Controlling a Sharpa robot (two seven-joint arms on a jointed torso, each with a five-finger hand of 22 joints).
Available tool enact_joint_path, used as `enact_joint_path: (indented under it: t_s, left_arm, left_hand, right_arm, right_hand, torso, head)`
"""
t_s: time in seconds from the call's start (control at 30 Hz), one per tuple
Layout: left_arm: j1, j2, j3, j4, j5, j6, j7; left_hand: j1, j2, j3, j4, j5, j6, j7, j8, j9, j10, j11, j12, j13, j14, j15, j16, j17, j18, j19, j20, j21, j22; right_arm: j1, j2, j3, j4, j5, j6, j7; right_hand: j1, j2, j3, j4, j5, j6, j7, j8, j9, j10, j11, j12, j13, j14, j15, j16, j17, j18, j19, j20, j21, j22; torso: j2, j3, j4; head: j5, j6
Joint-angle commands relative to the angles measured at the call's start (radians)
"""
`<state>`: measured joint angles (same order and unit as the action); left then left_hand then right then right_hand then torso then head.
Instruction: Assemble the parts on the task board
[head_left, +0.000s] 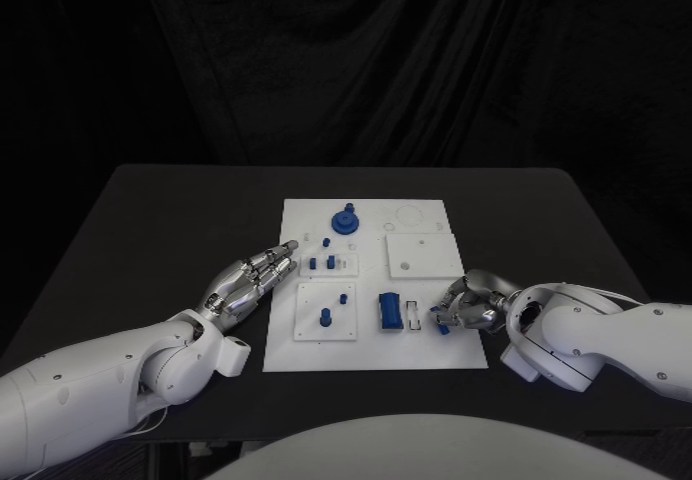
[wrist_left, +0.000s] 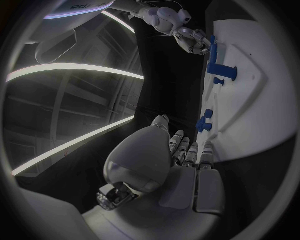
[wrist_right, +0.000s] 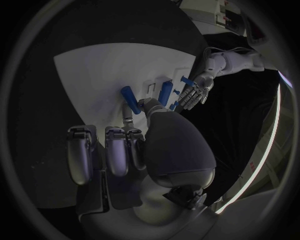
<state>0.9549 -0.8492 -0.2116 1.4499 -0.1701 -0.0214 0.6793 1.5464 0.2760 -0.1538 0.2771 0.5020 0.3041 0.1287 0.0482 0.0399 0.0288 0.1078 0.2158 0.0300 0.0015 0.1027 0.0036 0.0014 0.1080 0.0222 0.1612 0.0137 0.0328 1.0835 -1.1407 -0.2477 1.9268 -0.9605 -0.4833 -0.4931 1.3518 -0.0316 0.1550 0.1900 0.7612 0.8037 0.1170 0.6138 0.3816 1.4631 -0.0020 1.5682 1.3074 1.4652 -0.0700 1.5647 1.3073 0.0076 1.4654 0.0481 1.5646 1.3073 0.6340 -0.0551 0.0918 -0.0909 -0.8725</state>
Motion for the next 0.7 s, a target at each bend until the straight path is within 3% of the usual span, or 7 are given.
enact_joint_path:
  t_s: [0.03, 0.37, 0.7]
  left_arm:
    - [-0.001, 0.004, 0.001, 0.001, 0.003, 0.01, 0.044]
    - [-0.001, 0.005, 0.001, 0.001, 0.003, 0.01, 0.043]
    - [-0.001, 0.007, 0.001, 0.0, 0.003, 0.012, 0.042]
  left_hand:
    - [0.007, 0.001, 0.006, -0.001, -0.004, 0.008, 0.001, 0.005, 0.001, 0.002, 0.007, 0.005, 0.001, -0.001, 0.007, -0.004, -0.001, 0.019, 0.001, 0.005, 0.003, 0.001]
    - [0.008, 0.0, 0.006, -0.001, -0.004, 0.006, 0.001, 0.004, 0.0, 0.003, 0.007, 0.005, 0.001, -0.001, 0.008, -0.004, -0.001, 0.019, 0.001, 0.005, 0.003, 0.001]
    - [0.008, 0.0, 0.006, -0.001, -0.004, 0.006, 0.001, 0.004, 0.0, 0.003, 0.007, 0.005, 0.001, -0.001, 0.008, -0.004, -0.001, 0.019, 0.001, 0.005, 0.003, 0.001]
  right_arm:
    - [0.007, 0.005, 0.001, 0.004, 0.225, -0.094, 0.095]
    - [0.012, 0.029, 0.001, -0.009, 0.284, -0.115, 0.123]
    - [0.011, 0.057, 0.0, -0.033, 0.276, -0.107, 0.096]
  right_hand:
    - [-0.008, 0.0, 0.005, 0.003, -0.004, 0.06, -0.054, 0.003, 0.007, 0.108, -0.006, 0.003, 0.263, 0.106, -0.004, 0.006, 0.263, -0.008, 0.105, -0.009, 0.006, 0.263]
    - [-0.017, 0.002, 0.006, 0.01, -0.018, 0.063, -0.055, -0.004, 0.008, 0.108, -0.007, 0.003, 0.263, 0.106, -0.006, 0.006, 0.263, -0.008, 0.105, -0.011, 0.006, 0.263]
    - [-0.033, -0.001, 0.001, 0.02, -0.088, 0.062, -0.057, -0.025, 0.012, 0.108, -0.01, 0.003, 0.263, 0.106, -0.004, 0.006, 0.263, -0.008, 0.105, -0.011, 0.006, 0.263]
  torso:
    - [0.0, -0.0001, 0.0001]
    - [0.0, -0.0007, -0.0001]
    - [0.001, 0.0, 0.0003]
  head:
    - [-0.003, 0.0]
    - [-0.001, 0.0]
    - [-0.001, 0.0]
